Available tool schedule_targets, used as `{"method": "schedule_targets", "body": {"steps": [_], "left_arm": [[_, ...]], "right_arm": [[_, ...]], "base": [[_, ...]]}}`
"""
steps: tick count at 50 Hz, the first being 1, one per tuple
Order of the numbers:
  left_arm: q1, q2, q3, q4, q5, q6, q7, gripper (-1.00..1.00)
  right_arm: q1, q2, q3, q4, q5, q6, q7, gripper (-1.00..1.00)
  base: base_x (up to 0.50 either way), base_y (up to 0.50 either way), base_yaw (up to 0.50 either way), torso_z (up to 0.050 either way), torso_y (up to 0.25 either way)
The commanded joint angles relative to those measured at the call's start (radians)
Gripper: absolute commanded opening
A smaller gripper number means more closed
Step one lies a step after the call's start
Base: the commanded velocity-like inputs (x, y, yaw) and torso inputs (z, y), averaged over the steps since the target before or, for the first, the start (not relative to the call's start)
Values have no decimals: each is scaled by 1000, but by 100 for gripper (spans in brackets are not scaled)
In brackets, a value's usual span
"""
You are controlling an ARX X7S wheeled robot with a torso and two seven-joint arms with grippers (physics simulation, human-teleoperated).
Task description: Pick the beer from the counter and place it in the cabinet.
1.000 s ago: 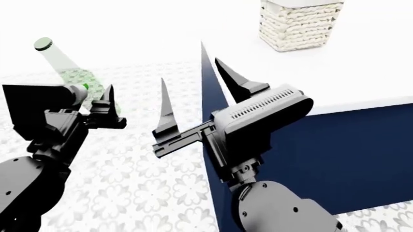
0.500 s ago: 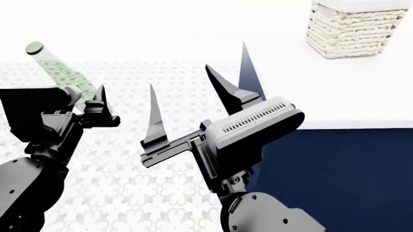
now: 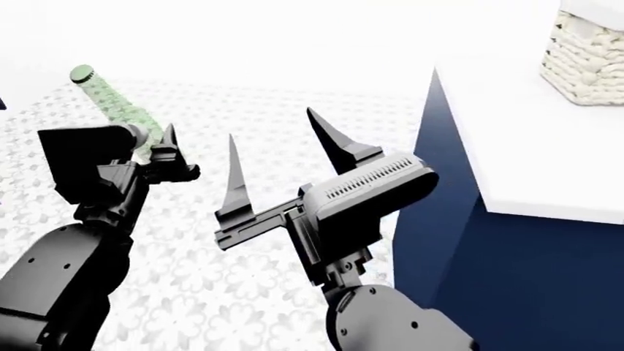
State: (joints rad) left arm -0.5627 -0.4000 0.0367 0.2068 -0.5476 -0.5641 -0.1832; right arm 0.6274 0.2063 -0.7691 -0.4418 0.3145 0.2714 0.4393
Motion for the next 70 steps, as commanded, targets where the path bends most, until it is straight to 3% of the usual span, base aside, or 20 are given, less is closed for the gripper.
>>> {"method": "schedule_targets", "body": {"steps": [1,11,70], "left_arm": [[-77,58,56,-143,44,69,15,-100],[-22,38,25,-136,49,111,8,-100],[-34,50,88,-208,102,168,12,-100]], "right_arm": [[1,-4,-1,50,-5,-38,-7,100],[-3,0,0,68,-13,-55,0,100],[-26,46,52,116,-1,-91,54,100]], "base": [[0,0,500,0,0],[0,0,500,0,0],[0,0,500,0,0]]}}
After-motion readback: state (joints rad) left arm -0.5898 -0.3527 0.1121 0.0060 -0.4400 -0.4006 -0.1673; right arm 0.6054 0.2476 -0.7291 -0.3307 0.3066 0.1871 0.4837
